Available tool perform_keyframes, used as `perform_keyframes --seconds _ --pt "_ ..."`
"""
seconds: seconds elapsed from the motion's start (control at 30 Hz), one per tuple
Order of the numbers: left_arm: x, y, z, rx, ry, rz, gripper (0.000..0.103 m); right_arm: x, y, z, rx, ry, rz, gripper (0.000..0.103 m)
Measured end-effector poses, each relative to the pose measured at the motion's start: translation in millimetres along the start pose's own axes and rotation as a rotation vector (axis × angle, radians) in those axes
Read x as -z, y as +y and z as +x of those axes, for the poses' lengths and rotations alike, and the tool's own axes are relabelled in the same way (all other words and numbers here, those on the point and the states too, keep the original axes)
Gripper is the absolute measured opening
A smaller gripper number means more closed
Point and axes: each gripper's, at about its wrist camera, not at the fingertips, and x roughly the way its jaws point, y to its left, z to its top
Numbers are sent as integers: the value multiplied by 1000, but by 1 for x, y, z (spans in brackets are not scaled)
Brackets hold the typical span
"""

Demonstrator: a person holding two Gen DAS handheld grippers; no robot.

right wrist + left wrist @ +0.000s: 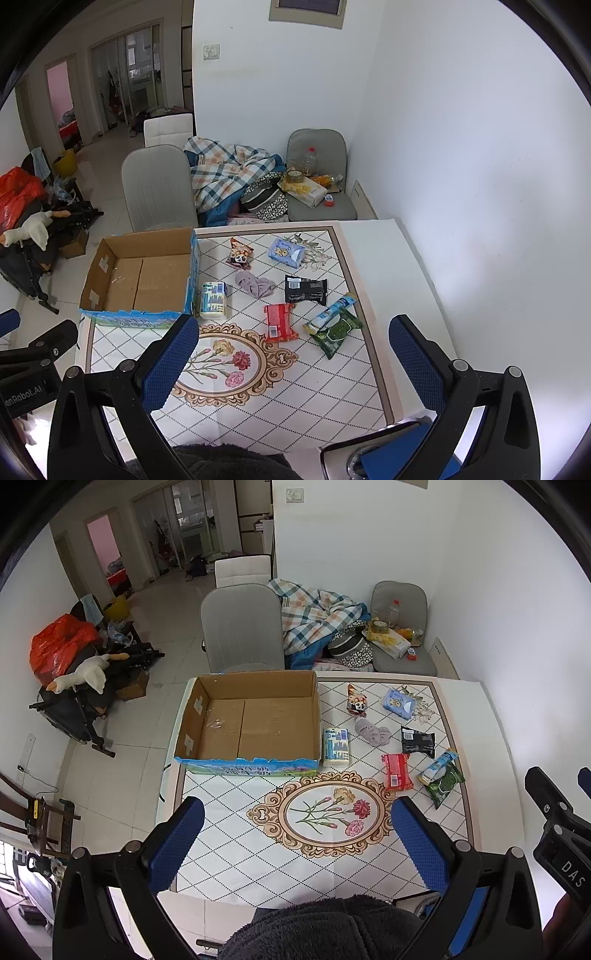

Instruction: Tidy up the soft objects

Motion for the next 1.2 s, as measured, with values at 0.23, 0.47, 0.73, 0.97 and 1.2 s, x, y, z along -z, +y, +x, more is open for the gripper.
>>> perform_keyframes --seconds 0.23,0.47,0.73,0.97,1.2 --pt "-2 1 -4 3 -7 -5 103 -2 1 -1 -6 5 -5 103" --pt "-2 1 -6 2 -13 -4 103 0 3 -2 -6 3 -8 103" --pt "-1 2 -6 3 -16 -4 103 2 5 -5 -3 -7 -11 103" --pt "0 4 -7 11 -26 -6 103 4 7 -8 1 -12 -13 103" --pt "0 5 -7 12 -27 -7 103 2 6 -8 0 -16 -11 103"
